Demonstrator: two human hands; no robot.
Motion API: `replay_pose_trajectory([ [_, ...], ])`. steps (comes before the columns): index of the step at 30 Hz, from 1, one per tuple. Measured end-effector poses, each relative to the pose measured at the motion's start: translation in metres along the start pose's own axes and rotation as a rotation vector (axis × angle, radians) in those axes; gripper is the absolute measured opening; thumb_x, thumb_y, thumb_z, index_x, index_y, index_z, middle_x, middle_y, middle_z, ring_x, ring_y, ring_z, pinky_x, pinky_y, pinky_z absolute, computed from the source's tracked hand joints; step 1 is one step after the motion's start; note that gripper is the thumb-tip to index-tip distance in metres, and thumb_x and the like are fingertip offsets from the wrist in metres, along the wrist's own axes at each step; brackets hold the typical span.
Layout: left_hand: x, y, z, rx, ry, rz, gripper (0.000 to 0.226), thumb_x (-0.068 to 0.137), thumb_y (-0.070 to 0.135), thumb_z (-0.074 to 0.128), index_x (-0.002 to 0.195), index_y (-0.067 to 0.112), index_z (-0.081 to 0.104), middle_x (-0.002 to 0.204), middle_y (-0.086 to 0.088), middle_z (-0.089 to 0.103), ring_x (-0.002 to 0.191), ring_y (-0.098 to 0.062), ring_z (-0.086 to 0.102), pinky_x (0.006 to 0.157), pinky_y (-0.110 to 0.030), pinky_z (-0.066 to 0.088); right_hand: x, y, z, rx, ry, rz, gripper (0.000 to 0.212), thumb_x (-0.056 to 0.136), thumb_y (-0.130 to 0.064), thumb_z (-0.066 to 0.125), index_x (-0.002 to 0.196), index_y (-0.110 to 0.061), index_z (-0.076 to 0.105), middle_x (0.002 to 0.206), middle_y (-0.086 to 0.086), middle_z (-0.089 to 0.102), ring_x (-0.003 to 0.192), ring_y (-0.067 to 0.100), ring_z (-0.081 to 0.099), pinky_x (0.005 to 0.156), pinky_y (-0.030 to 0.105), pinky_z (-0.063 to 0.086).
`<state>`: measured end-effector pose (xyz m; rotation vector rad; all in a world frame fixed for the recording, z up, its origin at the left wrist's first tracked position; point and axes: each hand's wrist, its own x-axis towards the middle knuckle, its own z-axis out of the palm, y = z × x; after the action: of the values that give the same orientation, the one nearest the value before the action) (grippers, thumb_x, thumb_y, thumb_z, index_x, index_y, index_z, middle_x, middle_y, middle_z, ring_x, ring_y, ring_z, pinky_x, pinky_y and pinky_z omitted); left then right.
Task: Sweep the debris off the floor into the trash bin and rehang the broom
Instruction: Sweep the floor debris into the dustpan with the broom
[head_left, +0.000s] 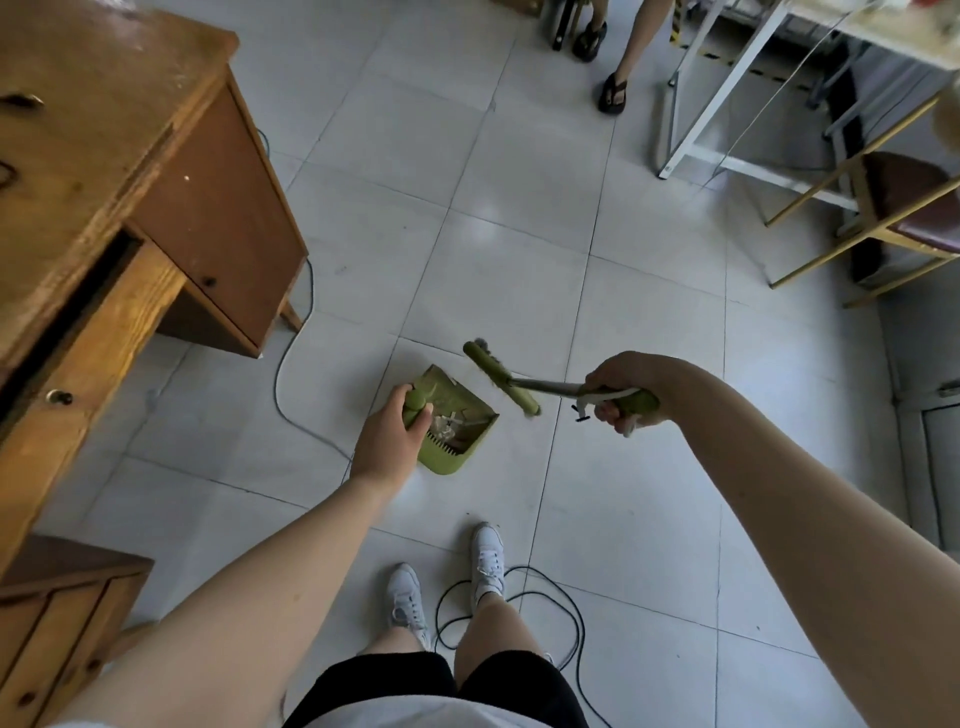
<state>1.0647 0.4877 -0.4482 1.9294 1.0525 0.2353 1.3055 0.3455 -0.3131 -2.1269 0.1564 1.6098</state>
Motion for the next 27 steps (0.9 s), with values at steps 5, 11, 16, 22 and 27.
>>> replay_pose_trajectory([
  [5,0.006,0.003,-0.049,0.043,0.006,0.022,0.038,0.093,0.040,0.055,0.124,0.017,0.053,0.101,-0.003,0.066,0.093,-0.023,0.062,0.076,-0.031,0.050,-0.006,-0.027,0.002,0.120,-0.078,-0.070,0.015,0.092,-0.003,0.045,0.081,-0.003,0.054,0.060,0.008,0.041,0.032,0.014,0.039,0.030,0.016,0.029],
  [11,0.007,0.006,-0.109,0.163,0.032,0.064,0.040,0.089,0.045,0.057,0.122,0.022,0.055,0.103,-0.003,0.068,0.095,-0.024,0.063,0.080,-0.036,0.054,-0.026,-0.079,0.013,-0.020,-0.134,-0.064,0.023,0.084,-0.011,0.035,0.071,-0.005,0.054,0.046,0.007,0.047,0.031,0.014,0.037,0.029,0.014,0.029],
  [16,-0.004,0.015,-0.134,0.204,0.149,0.078,0.039,0.087,0.046,0.060,0.119,0.025,0.058,0.095,0.005,0.066,0.087,-0.018,0.063,0.064,-0.025,0.048,-0.033,-0.114,0.029,-0.165,-0.225,-0.073,0.028,0.086,-0.013,0.029,0.073,-0.006,0.053,0.045,0.006,0.047,0.031,0.012,0.036,0.028,0.013,0.029],
  [22,-0.028,0.024,-0.154,0.205,0.285,-0.011,0.041,0.085,0.050,0.060,0.120,0.030,0.057,0.095,0.011,0.068,0.072,-0.003,0.061,0.061,-0.019,0.046,-0.026,-0.157,0.055,-0.381,-0.292,-0.084,0.026,0.087,-0.013,0.030,0.074,-0.006,0.052,0.044,0.006,0.049,0.029,0.011,0.036,0.027,0.012,0.028],
  [27,-0.056,0.042,-0.144,0.147,0.429,-0.124,0.034,0.084,0.045,0.064,0.113,0.027,0.061,0.093,0.009,0.069,0.079,-0.006,0.064,0.070,-0.031,0.054,-0.019,-0.167,0.074,-0.492,-0.315,-0.150,0.023,0.086,-0.010,0.034,0.076,-0.004,0.054,0.048,0.007,0.048,0.030,0.012,0.036,0.030,0.010,0.027],
])
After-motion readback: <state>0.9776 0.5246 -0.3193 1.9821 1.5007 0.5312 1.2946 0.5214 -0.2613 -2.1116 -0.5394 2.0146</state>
